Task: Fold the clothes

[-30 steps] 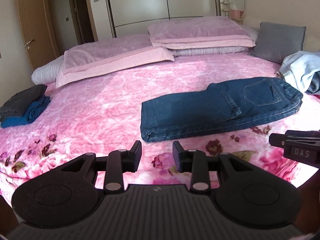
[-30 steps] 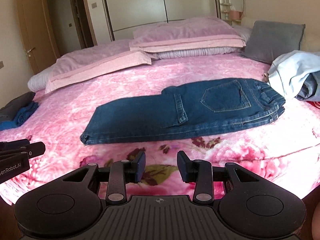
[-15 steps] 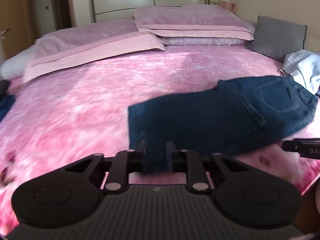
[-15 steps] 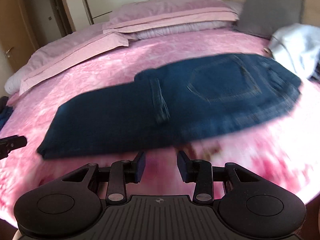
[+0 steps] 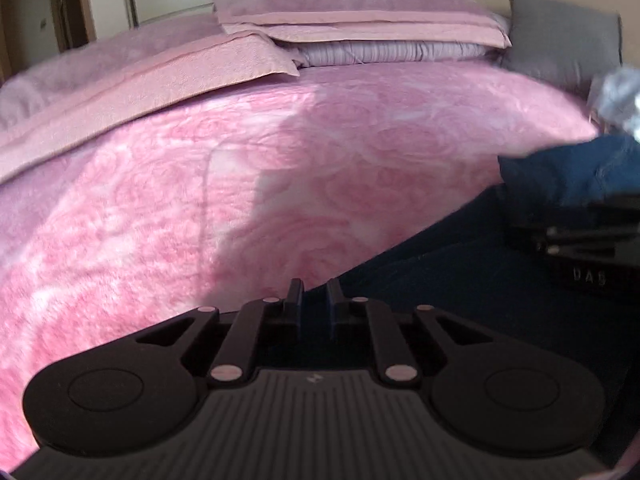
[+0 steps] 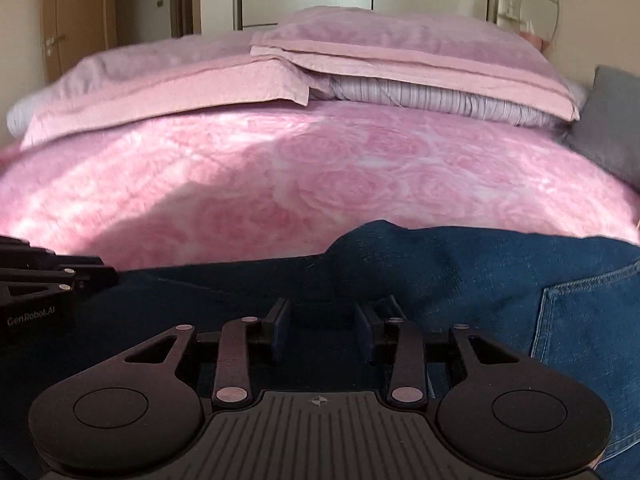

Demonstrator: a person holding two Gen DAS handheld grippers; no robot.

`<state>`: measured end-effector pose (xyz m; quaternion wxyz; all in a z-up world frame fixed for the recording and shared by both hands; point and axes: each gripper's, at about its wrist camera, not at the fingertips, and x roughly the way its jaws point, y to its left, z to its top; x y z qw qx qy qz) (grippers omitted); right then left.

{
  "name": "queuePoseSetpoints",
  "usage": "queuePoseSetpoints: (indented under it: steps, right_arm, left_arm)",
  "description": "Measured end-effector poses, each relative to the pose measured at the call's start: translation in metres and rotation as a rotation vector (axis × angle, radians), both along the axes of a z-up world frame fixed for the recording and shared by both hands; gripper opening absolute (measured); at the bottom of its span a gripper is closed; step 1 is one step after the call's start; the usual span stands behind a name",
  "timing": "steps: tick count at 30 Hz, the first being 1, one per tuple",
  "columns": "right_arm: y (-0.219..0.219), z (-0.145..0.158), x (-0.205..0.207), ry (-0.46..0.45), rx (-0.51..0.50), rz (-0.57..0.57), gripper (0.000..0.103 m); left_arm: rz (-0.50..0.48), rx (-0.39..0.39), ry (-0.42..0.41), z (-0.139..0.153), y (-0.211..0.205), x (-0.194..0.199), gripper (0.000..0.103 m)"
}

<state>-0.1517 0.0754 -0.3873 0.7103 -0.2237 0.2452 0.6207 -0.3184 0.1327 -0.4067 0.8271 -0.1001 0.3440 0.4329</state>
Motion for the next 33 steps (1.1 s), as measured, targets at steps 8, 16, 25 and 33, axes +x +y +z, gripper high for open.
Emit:
queuePoseSetpoints:
  steps: [8, 16, 25, 33]
  right_arm:
    - [-0.034, 0.024, 0.004, 0.001, 0.061, -0.011, 0.038]
    - [-0.118, 0.026, 0.002, 0.0, 0.042, -0.052, 0.038]
    - [-0.173, 0.042, 0.023, 0.155, 0.017, -0.159, 0.039]
    - [-0.24, 0.033, 0.072, 0.381, -0.007, -0.341, 0.041]
  left_arm:
    - [0.014, 0.055, -0.036, 0.029, -0.027, -0.017, 0.008]
    - [0.045, 0.017, -0.059, 0.036, -0.084, -0.051, 0.008]
    - [0.13, -0.022, -0.067, 0.055, -0.116, -0.064, 0.009]
    - [0.117, -0.109, -0.097, 0.058, -0.159, -0.062, 0.015]
